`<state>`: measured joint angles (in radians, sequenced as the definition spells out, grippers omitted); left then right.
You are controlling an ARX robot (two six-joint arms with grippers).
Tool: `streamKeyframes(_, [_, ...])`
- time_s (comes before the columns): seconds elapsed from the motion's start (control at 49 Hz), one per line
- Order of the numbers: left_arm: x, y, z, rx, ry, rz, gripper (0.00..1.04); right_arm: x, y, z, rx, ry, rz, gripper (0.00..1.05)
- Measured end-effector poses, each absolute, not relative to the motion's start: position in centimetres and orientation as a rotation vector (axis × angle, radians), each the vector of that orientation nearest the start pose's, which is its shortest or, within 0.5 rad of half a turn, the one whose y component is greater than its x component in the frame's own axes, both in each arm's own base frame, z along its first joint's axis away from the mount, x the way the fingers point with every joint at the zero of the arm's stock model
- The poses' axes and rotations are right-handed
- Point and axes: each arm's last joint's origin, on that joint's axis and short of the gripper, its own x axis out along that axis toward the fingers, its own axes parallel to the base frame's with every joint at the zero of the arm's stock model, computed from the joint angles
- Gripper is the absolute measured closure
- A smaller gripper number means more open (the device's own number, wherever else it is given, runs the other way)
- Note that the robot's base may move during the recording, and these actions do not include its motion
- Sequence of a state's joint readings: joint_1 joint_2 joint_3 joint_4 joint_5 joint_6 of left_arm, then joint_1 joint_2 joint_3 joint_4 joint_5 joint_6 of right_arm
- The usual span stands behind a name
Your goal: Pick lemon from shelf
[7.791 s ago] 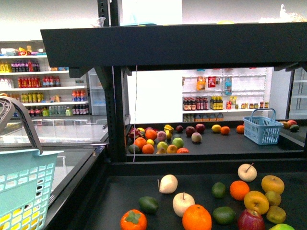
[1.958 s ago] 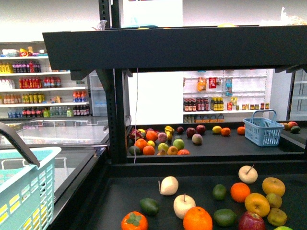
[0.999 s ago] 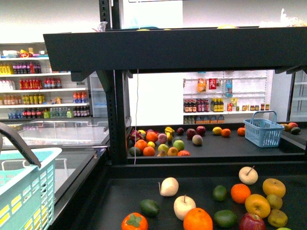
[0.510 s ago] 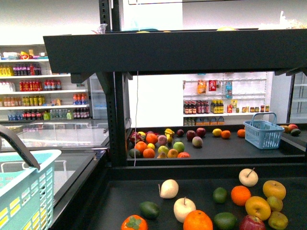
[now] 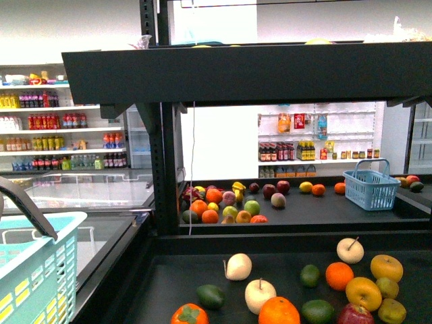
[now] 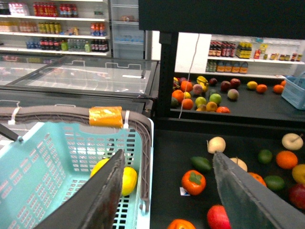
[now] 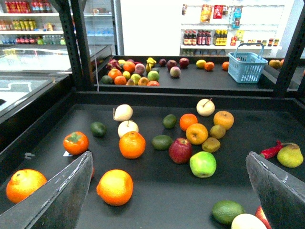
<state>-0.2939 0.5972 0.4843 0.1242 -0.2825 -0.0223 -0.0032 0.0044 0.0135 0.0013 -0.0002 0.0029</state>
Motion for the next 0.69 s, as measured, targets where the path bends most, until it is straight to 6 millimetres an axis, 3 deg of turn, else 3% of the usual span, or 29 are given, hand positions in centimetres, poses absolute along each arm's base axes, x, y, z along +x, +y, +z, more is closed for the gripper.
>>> streamKeyframes(0.306, [12.9,-1.8,23.1,-0.013,0.006,-0.011,1.02,9.7,0.0,16.8,0.003,-0.010,-0.003,0.08])
streamKeyframes(0.693, [11.8,-0.1,19.8,-0.010,0.001,-0.006,1.03,9.7,0.0,16.8,0.003,-0.010,-0.003,0.08])
